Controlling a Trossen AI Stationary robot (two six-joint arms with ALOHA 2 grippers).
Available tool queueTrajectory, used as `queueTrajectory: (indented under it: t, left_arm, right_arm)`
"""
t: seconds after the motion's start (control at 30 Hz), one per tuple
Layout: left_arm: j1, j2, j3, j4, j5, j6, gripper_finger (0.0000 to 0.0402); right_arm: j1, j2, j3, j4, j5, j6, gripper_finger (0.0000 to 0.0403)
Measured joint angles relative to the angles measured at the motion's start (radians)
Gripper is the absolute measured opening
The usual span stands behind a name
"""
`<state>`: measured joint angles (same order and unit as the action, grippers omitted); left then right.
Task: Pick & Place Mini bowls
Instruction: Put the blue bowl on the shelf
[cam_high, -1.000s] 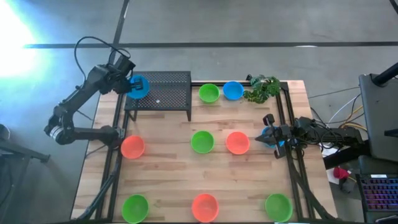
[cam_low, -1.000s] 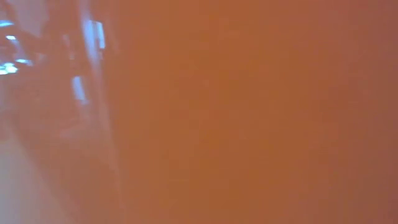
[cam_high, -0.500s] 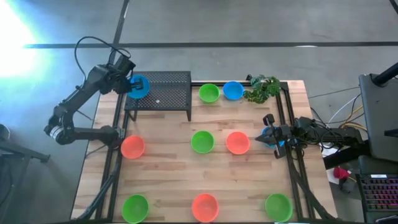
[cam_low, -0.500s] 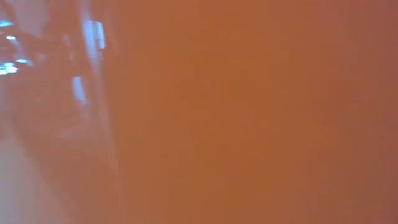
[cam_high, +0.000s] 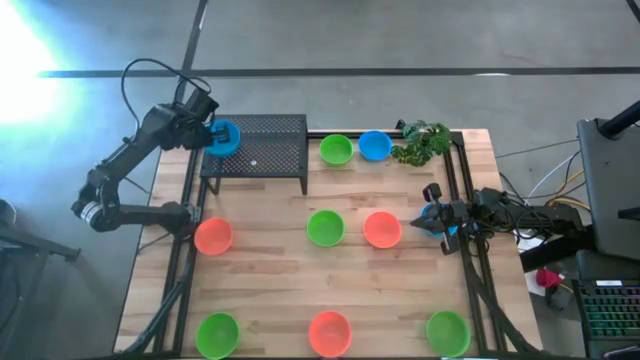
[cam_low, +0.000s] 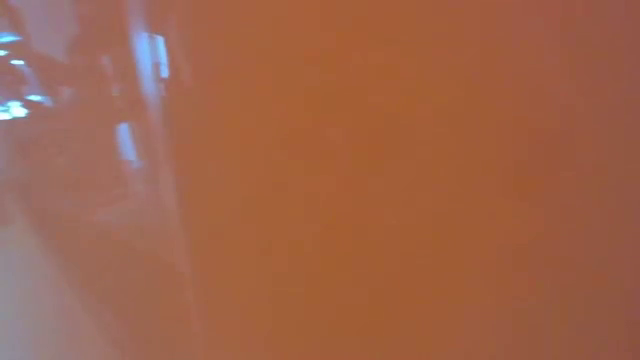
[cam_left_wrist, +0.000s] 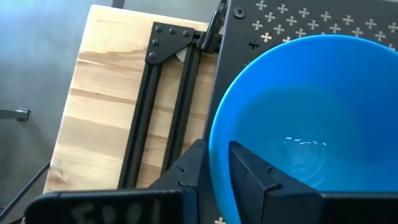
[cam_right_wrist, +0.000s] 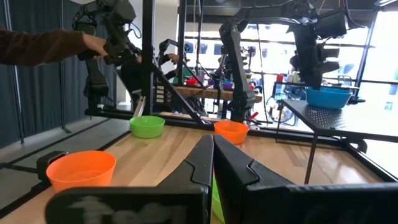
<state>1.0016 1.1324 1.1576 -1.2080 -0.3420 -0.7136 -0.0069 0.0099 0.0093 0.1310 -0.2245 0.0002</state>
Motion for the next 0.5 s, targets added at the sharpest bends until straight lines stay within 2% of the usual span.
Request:
queueTrajectory:
  t: [0.5]
  left_arm:
    - [0.000,-0.058,0.061,0.031,-0.017,0.014,0.0067]
  right_arm:
    - [0.000,0.000,0.000,0.000,0.000,0.000,0.0008]
